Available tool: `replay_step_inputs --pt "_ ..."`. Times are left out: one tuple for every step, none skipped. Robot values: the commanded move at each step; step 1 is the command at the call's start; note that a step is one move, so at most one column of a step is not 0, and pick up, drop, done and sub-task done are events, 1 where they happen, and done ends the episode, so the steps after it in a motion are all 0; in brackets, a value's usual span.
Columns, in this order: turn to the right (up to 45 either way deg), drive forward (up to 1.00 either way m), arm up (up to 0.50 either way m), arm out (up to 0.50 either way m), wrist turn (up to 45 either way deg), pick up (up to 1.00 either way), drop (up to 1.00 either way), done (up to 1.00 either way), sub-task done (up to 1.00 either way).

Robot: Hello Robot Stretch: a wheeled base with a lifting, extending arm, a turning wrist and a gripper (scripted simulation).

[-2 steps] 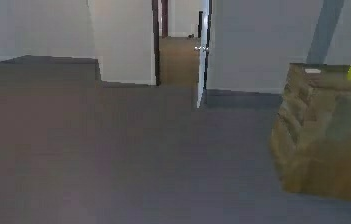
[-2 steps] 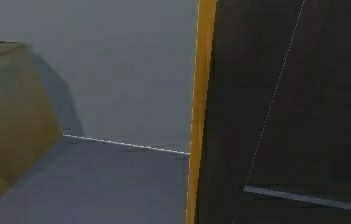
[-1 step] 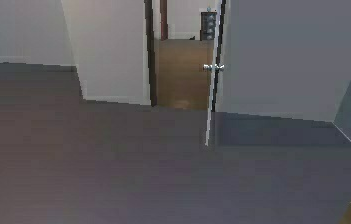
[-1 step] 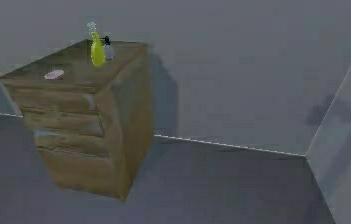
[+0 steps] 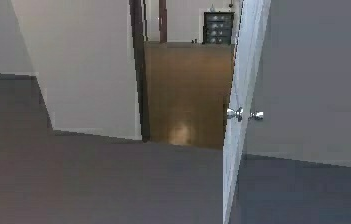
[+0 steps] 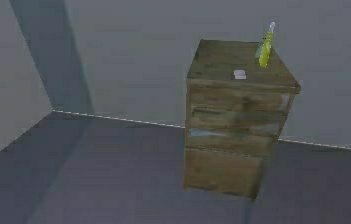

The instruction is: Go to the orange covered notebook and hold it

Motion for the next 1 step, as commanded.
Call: replay_step_inputs --pt "-3.0 0.00 0.00 0.00 0.0 0.00 0.00 0.00 0.00"
